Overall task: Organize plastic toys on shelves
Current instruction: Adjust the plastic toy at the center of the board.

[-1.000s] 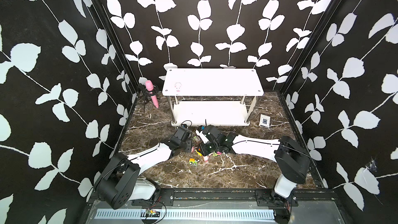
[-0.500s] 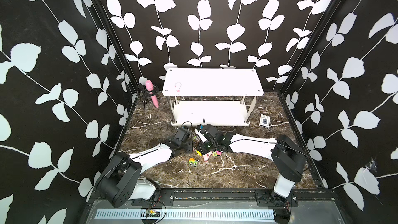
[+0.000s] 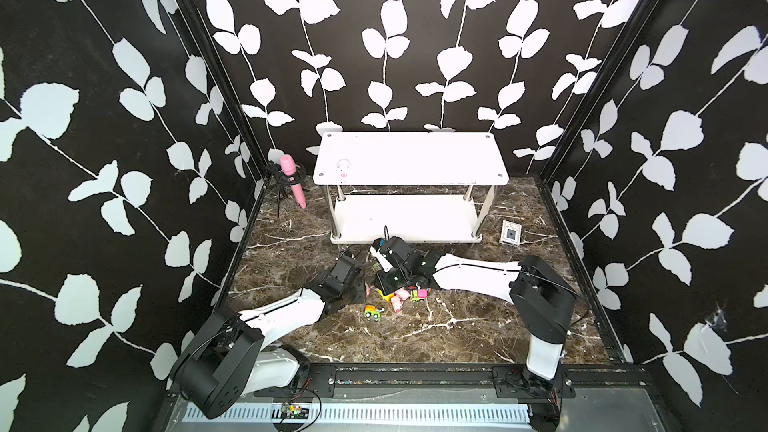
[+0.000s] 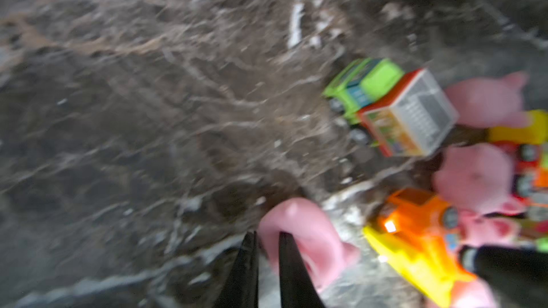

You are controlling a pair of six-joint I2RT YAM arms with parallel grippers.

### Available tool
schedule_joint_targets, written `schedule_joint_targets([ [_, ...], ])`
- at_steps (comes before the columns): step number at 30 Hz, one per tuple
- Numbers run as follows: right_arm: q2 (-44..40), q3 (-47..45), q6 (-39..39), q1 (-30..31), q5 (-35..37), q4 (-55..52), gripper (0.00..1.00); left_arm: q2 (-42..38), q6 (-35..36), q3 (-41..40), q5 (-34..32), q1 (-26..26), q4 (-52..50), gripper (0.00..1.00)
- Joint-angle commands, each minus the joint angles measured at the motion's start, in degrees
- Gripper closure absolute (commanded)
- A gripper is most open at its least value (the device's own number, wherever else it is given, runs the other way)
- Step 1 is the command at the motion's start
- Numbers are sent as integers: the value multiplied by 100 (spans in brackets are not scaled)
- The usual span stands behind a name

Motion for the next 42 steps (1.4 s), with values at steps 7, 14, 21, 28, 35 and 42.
schedule_joint_targets([
  [7, 470, 661, -94, 111, 9, -197, 79, -349, -53, -57, -242, -2, -871, 69],
  [14, 711, 881, -77, 123, 183, -298, 83, -794, -94, 17, -271, 2, -987, 68],
  [21, 853, 923, 13, 124, 191, -298, 86, -767, -82, -37, 103, -2, -266, 60],
  [28, 909, 914, 63, 119, 152, -271, 87, -371, -31, 93, 211, -1, 209, 60],
  [35, 973, 923, 127, 119, 131, -266, 88, -221, -70, 223, 49, 7, 118, 66],
  [42, 977, 853, 225, 119, 165, -193, 91, -530, 83, 183, 130, 7, 34, 66],
])
